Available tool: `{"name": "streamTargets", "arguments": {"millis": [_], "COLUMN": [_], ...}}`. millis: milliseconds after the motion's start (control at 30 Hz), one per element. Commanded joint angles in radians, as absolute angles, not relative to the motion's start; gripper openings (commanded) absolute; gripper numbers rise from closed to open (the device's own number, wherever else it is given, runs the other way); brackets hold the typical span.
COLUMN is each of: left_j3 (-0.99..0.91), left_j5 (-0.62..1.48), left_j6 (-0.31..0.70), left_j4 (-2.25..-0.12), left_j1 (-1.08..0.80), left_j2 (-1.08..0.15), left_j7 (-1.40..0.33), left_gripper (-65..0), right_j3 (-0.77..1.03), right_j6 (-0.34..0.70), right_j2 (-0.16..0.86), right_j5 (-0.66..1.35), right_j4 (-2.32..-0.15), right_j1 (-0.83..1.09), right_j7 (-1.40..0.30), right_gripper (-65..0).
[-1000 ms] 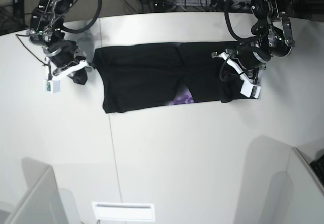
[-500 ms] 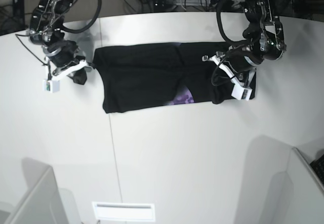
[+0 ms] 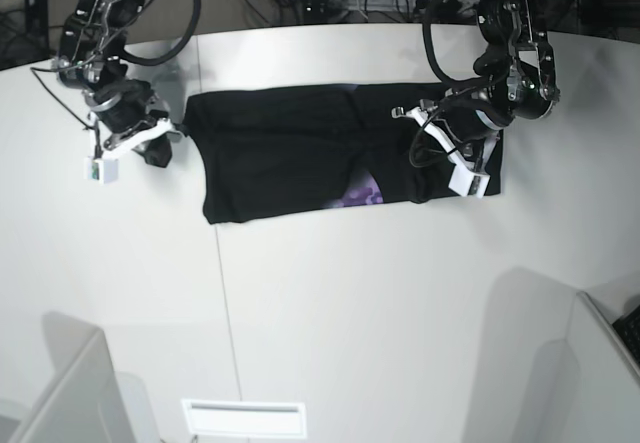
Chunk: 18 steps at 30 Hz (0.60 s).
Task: Fold the T-shirt properly
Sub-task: 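Grasp the strip end with the left gripper and fold it inward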
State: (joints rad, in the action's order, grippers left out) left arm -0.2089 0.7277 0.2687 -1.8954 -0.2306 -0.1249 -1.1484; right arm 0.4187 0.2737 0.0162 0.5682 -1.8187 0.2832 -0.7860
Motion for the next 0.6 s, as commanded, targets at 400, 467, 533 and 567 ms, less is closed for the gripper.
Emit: {"name": "streamTargets", "arguments": {"millis": [400,467,533,567], "left_j3": [-0.209,-0.209,-0.209,-0.209], "left_j5": [0.746,0.746,0.748,0.748], "left_j6": [0.274,0.274,0.274,0.274], "left_j4": [-1.834,-1.834,-1.836,-1.836], "left_j1": [-0.185,-0.182,-0.18,-0.18], "left_j2": [-0.127,-0.127,-0.127,-0.127], "left_j7": [-1.129,-1.129,-1.129,-1.129], "left_gripper": [-65.0,-65.0,-65.0,-65.0], "right_j3": [0.423,0.423,0.423,0.423], "right_j6": [0.283,0.283,0.283,0.283], "right_j2": [0.022,0.022,0.022,0.022], "right_j5": [0.579,0.579,0.579,0.579], "right_j4": [-1.836,-1.836,-1.836,-1.836], "right_j1": [0.277,0.277,0.277,0.277], "right_j7": [-0.766,-0.766,-0.766,-0.766], "right_gripper": [-65.0,-65.0,-65.0,-65.0]}}
